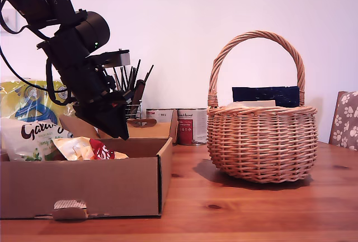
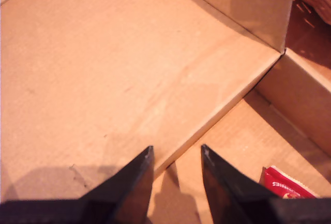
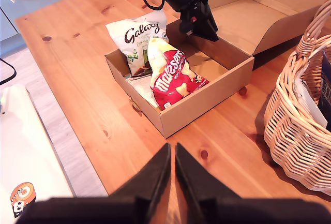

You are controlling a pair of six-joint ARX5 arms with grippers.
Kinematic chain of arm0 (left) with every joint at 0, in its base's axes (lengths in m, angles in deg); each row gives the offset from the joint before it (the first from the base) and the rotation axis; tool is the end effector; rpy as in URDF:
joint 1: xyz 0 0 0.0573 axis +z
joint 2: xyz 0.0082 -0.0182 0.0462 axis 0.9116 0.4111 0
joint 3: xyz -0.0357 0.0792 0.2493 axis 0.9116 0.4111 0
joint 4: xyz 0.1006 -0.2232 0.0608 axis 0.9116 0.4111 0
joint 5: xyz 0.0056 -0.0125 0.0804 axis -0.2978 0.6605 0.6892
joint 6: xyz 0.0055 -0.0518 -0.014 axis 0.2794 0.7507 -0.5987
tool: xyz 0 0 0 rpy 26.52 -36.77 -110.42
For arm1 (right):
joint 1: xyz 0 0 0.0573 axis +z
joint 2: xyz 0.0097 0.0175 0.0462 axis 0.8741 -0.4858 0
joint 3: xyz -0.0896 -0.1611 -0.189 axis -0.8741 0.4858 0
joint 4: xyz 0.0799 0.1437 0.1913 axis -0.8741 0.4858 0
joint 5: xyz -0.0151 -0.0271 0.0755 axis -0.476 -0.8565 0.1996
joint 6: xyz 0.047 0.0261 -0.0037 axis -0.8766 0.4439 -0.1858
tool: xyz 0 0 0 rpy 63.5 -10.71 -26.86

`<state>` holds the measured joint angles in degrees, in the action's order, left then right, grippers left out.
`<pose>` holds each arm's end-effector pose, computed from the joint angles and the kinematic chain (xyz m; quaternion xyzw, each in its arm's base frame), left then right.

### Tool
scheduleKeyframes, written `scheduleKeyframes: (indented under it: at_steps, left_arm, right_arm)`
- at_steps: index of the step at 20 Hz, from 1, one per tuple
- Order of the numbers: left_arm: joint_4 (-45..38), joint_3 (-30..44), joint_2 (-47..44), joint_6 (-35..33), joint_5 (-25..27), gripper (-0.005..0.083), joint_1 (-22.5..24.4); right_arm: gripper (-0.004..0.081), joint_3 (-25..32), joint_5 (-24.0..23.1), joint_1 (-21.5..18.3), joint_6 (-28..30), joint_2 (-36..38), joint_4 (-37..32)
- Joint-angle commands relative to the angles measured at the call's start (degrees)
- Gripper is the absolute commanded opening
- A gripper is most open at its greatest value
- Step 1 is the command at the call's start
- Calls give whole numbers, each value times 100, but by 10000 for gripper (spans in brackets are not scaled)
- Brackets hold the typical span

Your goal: Move the bags of Easter eggs from the cardboard box on the left into the woven basket on the right side.

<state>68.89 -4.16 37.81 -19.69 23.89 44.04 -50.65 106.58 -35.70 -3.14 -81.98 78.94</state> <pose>0.3654 -0.1510 0.1888 0.1607 0.4307 -0.3050 0.8340 0.1087 0.0661 0.2884 -0.0819 0.2290 0.4528 0.8578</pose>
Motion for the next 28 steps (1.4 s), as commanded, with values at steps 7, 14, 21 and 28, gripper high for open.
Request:
scheduleKeyframes:
  at_steps: [7, 14, 21, 28]
  left_arm:
    - [-9, 42, -448, 79, -282, 226, -44]
    - [966, 44, -723, 74, -319, 248, -46]
    - [2006, 234, -1823, 116, -415, 643, -72]
    - [2065, 1049, -2957, 457, 328, 643, -13]
  right_arm:
    - [-6, 216, -555, -55, -4, -382, -293]
    - [-6, 216, -566, -55, -4, -944, -667]
    - [-6, 216, -568, -55, -4, -1226, -782]
    - [-6, 216, -566, -55, -4, -1266, -940]
